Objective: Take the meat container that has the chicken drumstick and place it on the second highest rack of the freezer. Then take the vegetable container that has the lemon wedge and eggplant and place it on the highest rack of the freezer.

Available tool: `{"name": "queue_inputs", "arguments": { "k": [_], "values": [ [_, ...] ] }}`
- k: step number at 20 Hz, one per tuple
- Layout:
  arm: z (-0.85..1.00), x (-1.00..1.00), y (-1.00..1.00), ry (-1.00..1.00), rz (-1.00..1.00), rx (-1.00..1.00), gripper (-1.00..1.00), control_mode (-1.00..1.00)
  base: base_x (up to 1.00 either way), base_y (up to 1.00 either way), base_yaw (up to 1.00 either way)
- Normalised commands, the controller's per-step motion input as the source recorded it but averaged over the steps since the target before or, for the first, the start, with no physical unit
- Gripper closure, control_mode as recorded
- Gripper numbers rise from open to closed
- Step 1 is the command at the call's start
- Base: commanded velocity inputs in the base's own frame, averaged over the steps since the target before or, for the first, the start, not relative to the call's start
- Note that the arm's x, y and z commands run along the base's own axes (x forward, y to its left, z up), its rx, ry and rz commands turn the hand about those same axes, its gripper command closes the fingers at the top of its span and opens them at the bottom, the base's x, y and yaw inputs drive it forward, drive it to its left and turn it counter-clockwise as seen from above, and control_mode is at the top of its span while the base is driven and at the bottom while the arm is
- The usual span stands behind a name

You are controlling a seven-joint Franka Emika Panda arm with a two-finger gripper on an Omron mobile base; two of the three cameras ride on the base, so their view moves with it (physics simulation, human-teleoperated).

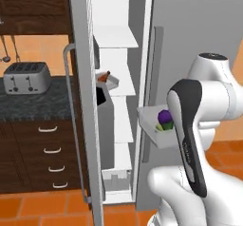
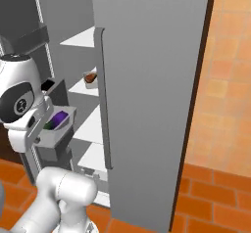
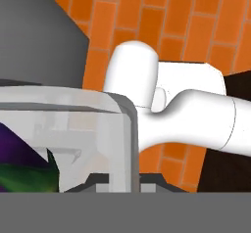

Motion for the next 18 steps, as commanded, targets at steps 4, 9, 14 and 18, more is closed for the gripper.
{"name": "queue_inputs", "arguments": {
  "k": [4, 9, 14, 18],
  "values": [
    [0.00, 0.00, 0.00, 0.00, 0.00, 0.00, 1.00, 1.00, 0.51, 0.00, 0.03],
    [0.00, 0.00, 0.00, 0.00, 0.00, 0.00, 1.00, 1.00, 0.49, 0.00, 0.16],
    [0.00, 0.00, 0.00, 0.00, 0.00, 0.00, 1.00, 1.00, 0.37, -0.02, 0.30],
    [0.00, 0.00, 0.00, 0.00, 0.00, 0.00, 1.00, 1.00, 0.41, -0.25, 0.04]
  ]
}}
